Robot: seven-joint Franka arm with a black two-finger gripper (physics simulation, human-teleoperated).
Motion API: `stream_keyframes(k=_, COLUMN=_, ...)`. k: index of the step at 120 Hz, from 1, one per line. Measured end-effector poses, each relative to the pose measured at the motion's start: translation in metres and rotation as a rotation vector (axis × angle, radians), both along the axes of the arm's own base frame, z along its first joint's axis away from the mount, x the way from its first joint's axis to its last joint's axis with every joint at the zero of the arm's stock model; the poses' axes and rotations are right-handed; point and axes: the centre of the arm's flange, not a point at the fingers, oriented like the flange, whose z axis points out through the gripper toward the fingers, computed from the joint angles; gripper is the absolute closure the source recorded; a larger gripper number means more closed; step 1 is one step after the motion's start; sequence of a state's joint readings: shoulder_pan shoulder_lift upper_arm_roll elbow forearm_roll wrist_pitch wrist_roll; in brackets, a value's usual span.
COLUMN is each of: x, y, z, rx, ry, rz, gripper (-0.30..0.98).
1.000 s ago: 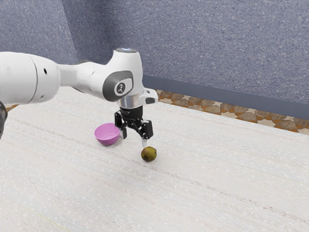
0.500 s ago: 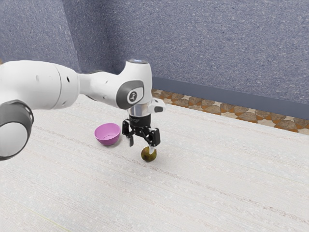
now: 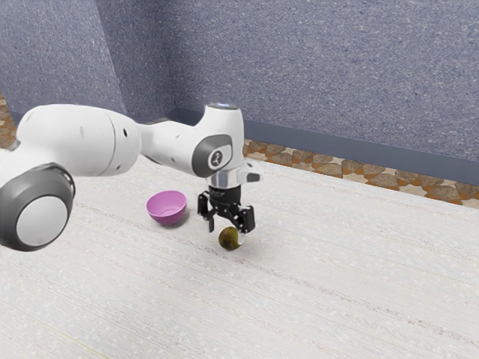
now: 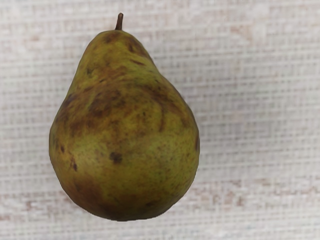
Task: Place the pear in the bowl.
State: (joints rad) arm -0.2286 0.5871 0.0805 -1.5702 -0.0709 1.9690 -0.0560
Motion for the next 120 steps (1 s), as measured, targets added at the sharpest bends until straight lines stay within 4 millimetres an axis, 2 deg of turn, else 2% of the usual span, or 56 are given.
stream_keyframes(k=25, x=0.005, y=0.000, z=-0.021, rx=-0.012, ry=0.013, rz=-0.004, gripper=0.00)
stream_keyframes(k=39, x=0.007, y=0.008, z=-0.022, rx=-0.013, ry=0.008, rz=0.000, gripper=0.00)
stream_keyframes(k=56, x=0.017, y=0.010, z=-0.021, rx=-0.018, ry=-0.011, rz=-0.013, gripper=0.00)
stream_keyframes(k=84, x=0.023, y=0.010, z=-0.041, rx=-0.029, ry=0.001, rz=-0.033, gripper=0.00)
stream_keyframes(k=104, x=0.023, y=0.010, z=-0.047, rx=-0.032, ry=0.007, rz=-0.048, gripper=0.00)
stream_keyframes(k=120, x=0.023, y=0.010, z=-0.047, rx=-0.041, ry=0.009, rz=-0.053, gripper=0.08)
